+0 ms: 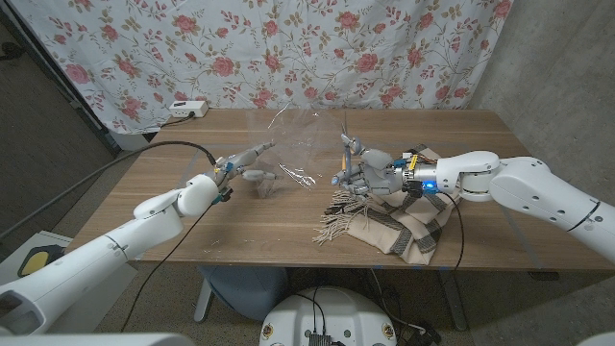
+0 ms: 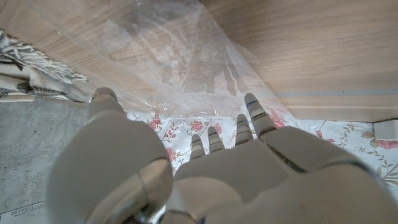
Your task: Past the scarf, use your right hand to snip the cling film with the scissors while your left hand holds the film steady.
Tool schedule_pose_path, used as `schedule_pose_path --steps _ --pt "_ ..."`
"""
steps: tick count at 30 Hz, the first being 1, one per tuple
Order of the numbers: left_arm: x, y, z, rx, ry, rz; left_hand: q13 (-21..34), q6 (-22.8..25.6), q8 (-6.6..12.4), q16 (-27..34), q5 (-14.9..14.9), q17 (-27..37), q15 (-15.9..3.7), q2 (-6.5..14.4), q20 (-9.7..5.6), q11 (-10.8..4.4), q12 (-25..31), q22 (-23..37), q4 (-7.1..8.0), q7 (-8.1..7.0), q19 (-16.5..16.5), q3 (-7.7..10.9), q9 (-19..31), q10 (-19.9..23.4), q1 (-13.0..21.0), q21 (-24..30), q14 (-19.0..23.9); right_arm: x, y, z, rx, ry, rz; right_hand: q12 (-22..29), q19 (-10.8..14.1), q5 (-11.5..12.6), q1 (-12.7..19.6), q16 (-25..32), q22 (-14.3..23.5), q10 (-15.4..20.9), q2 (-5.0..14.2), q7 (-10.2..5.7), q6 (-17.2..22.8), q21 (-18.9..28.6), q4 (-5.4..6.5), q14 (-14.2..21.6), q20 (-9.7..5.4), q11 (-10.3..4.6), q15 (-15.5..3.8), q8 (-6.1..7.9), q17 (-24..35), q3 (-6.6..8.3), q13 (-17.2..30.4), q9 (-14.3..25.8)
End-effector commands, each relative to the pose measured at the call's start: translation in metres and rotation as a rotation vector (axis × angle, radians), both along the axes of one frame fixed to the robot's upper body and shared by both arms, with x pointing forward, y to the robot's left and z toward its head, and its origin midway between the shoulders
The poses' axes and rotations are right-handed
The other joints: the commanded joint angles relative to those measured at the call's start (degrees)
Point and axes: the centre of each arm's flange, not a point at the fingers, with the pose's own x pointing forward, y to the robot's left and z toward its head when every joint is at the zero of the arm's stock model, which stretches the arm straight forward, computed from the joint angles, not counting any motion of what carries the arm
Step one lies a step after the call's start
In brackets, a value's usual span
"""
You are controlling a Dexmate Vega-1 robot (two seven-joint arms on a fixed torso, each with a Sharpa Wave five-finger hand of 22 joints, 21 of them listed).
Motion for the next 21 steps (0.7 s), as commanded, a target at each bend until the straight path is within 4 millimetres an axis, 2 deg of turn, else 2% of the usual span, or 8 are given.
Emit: schedule_pose_path --steps 1,7,11,14,16,19,20,21 --pt "0.013 -0.009 -0.005 0.014 0.057 0.016 -0.05 0.69 0.46 0.40 0.52 0.16 0.31 0.22 0.05 0.11 0.33 0.22 -0.31 -0.84 1.71 -0.43 0.00 0.55 1.10 0.53 1.04 -0.002 -0.002 0.001 -0.009 -0.008 0.005 0.49 0.11 -0.19 0.65 -0.07 0.01 -0.08 -0.02 4.49 -3.89 0.15 0.10 -0.23 -3.29 0.47 -4.69 -0.11 0.04 -0.35 0.16 0.15" --pt "0.016 -0.014 -0.006 0.042 0.054 0.035 -0.24 4.23 1.64 0.31 0.68 0.15 0.27 0.79 0.16 -0.09 0.51 0.18 -0.46 -1.41 3.44 -0.62 -0.02 0.67 1.95 0.67 1.24 -0.001 -0.002 0.001 -0.006 -0.009 0.008 0.55 0.09 -0.18 0.91 -0.09 -0.16 -0.01 0.27 4.52 -3.81 0.11 0.12 -0.25 -3.29 0.38 -4.71 -0.10 0.02 -0.42 -0.07 0.27" --pt "0.018 -0.017 -0.008 0.056 0.064 0.049 -0.49 9.93 3.00 0.61 0.64 0.19 -0.45 1.64 0.18 -0.60 2.10 0.21 -0.56 -0.37 5.54 -1.00 -0.01 4.53 2.99 0.68 2.69 -0.002 -0.001 0.001 -0.001 -0.010 0.008 0.52 0.13 -0.18 1.12 -0.11 -0.39 0.02 0.50 4.46 -3.82 0.05 0.13 -0.27 -3.26 0.43 -4.71 -0.15 0.02 -0.47 -0.37 0.30" --pt "0.020 -0.021 -0.011 0.071 0.051 0.069 -0.64 12.69 2.91 1.80 0.26 0.31 -3.10 3.01 0.12 -1.47 3.68 0.41 -0.79 0.47 8.70 -1.08 -0.01 8.90 4.54 1.18 7.29 -0.003 -0.001 0.001 0.003 -0.006 0.007 0.75 0.21 -0.19 1.39 -0.13 -0.59 -0.14 0.78 4.52 -3.76 0.04 0.16 -0.24 -3.30 0.45 -4.75 -0.22 0.01 -0.59 -0.23 0.32" --pt "0.021 -0.021 -0.013 0.051 0.065 0.057 -0.34 12.96 2.05 2.63 -0.60 0.48 -7.00 5.14 0.14 -4.18 5.82 0.56 -1.35 0.69 11.77 -0.59 0.06 15.09 6.99 1.61 11.77 -0.003 -0.001 0.000 0.007 -0.003 0.004 0.77 0.10 -0.21 1.52 -0.14 -0.41 -0.07 0.95 4.48 -3.66 0.19 0.18 -0.20 -3.29 0.44 -4.77 -0.26 0.00 -0.66 -0.44 0.29" --pt "0.024 -0.020 -0.015 0.029 0.072 0.052 0.00 15.54 2.73 3.10 -1.36 0.64 -8.62 7.14 0.15 -4.47 6.52 0.60 -1.85 0.69 12.77 0.40 0.19 17.17 8.86 1.64 14.06 -0.003 -0.001 0.000 0.007 -0.008 0.004 0.89 0.28 -0.22 1.65 -0.15 -0.55 -0.02 1.07 4.52 -3.54 0.23 0.21 -0.17 -3.24 0.48 -4.78 -0.27 0.00 -0.76 -0.46 0.27" --pt "0.024 -0.019 -0.015 0.028 0.067 0.054 0.47 17.35 3.18 3.82 -2.23 0.82 -10.05 8.34 0.08 -4.97 7.79 0.66 -2.06 0.86 13.83 0.93 0.32 20.49 9.74 1.81 16.63 -0.004 -0.001 0.000 0.007 -0.010 0.005 0.92 0.41 -0.23 1.67 -0.15 -0.55 -0.02 1.11 4.50 -3.51 0.28 0.21 -0.16 -3.22 0.43 -4.78 -0.28 0.00 -0.77 -0.46 0.26" --pt "0.024 -0.019 -0.015 0.024 0.064 0.055 0.78 18.19 3.37 4.24 -2.70 0.91 -11.41 9.13 0.06 -5.11 8.24 0.70 -2.41 0.88 14.49 1.46 0.38 21.68 10.65 1.96 18.07 -0.004 -0.001 0.000 0.008 -0.007 0.004 0.90 0.50 -0.23 1.72 -0.15 -0.72 0.05 1.18 4.56 -3.52 0.21 0.22 -0.16 -3.27 0.33 -4.78 -0.34 0.00 -0.78 -0.60 0.20"
